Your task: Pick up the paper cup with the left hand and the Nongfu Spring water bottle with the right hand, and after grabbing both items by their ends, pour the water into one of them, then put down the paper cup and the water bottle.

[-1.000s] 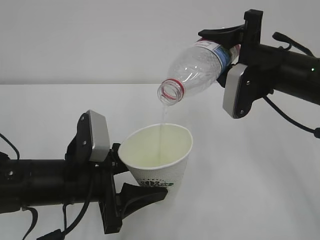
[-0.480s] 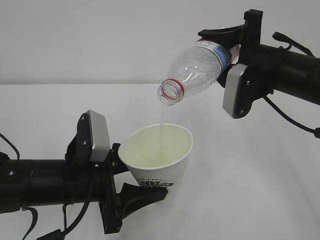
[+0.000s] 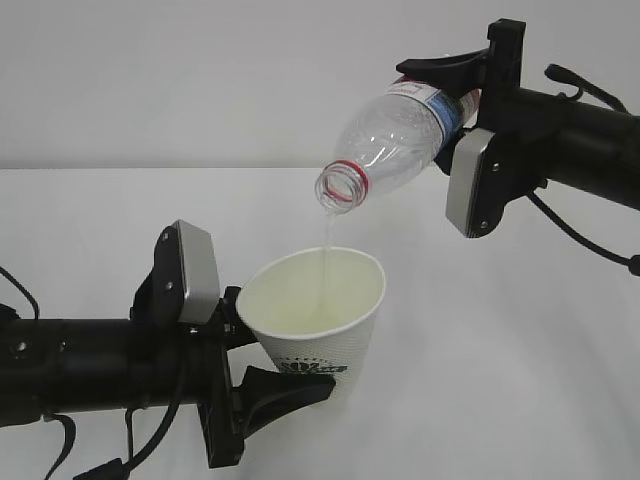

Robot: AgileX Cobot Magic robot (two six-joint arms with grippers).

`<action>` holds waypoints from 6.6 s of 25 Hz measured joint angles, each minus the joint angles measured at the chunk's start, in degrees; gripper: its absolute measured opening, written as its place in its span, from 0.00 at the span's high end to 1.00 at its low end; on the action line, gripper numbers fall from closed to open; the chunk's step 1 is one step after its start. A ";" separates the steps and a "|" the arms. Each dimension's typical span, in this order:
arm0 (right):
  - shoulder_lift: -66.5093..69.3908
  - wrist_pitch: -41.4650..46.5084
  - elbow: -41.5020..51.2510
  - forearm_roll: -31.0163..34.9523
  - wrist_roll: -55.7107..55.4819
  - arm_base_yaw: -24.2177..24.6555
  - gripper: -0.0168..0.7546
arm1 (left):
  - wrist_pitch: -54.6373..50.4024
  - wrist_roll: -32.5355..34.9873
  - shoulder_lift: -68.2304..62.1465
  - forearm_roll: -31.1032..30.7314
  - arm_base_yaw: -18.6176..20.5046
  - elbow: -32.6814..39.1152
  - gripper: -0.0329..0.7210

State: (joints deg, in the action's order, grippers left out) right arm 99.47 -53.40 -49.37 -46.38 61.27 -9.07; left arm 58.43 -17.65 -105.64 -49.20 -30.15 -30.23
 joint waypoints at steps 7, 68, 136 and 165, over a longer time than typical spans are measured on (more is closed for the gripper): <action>0.00 0.00 0.00 0.09 0.60 0.00 0.41 | 0.00 0.00 0.00 0.00 0.00 0.00 0.32; 0.00 0.00 -0.10 0.43 1.76 0.00 0.41 | -0.49 0.00 0.00 -0.17 0.00 0.00 0.32; 0.00 0.63 -0.10 0.69 4.28 0.00 0.41 | -0.85 -2.11 0.00 -0.07 0.00 0.00 0.32; 0.00 0.63 -0.21 2.17 5.65 0.00 0.41 | -0.96 -2.18 0.00 -0.07 0.00 0.00 0.34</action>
State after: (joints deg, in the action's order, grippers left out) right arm 99.47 -52.78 -49.58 -44.22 66.92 -9.07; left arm 57.47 -19.83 -105.64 -49.27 -30.15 -30.23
